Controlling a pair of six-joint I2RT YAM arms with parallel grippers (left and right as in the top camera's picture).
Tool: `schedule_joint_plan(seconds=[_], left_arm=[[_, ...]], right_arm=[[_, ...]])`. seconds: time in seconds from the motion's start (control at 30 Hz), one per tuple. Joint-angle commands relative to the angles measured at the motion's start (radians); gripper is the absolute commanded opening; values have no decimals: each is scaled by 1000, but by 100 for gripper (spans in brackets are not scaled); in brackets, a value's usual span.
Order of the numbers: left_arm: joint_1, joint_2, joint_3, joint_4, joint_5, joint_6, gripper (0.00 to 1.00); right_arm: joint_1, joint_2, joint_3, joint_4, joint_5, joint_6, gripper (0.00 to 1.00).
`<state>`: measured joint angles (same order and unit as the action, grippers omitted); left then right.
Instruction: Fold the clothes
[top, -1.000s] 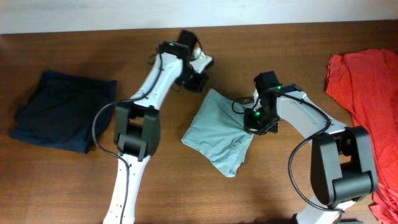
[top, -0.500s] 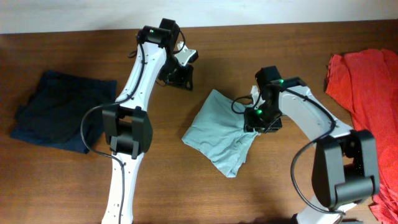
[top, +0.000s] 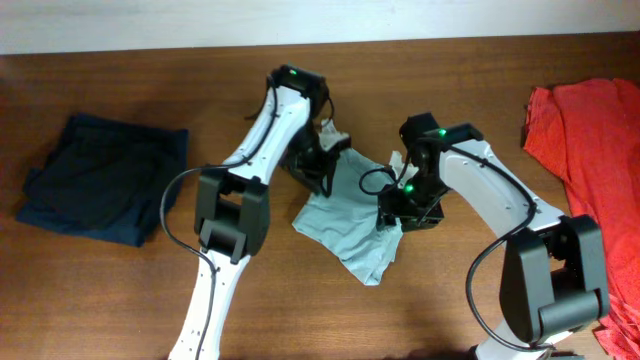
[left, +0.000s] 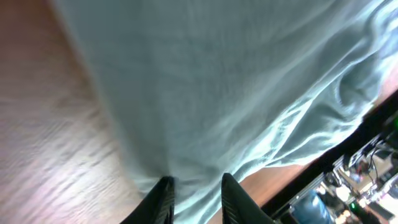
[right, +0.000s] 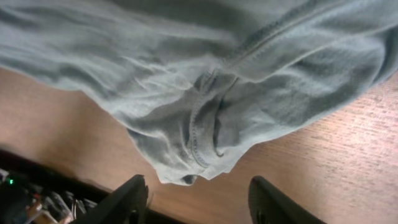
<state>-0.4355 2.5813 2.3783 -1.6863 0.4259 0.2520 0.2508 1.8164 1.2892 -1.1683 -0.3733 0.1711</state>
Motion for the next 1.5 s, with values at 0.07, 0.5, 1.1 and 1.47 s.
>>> schedule_joint_plan(seconds=[0.07,0.5,1.1,1.47], left_arm=[[-3,22,-48,-2,-16,31,25],[-2,22,-179,132,-142,-1,1],[51,22,-189,134,-187,-24,10],[132,21,168,-2,-180,-31,40]], right_arm=[[4,-20,-59,29,44,47,61],[36,2,-117,195,-47,71,49],[-19,39,-133,108,242,116,13],[-110,-59,-80,125,51,39,61]])
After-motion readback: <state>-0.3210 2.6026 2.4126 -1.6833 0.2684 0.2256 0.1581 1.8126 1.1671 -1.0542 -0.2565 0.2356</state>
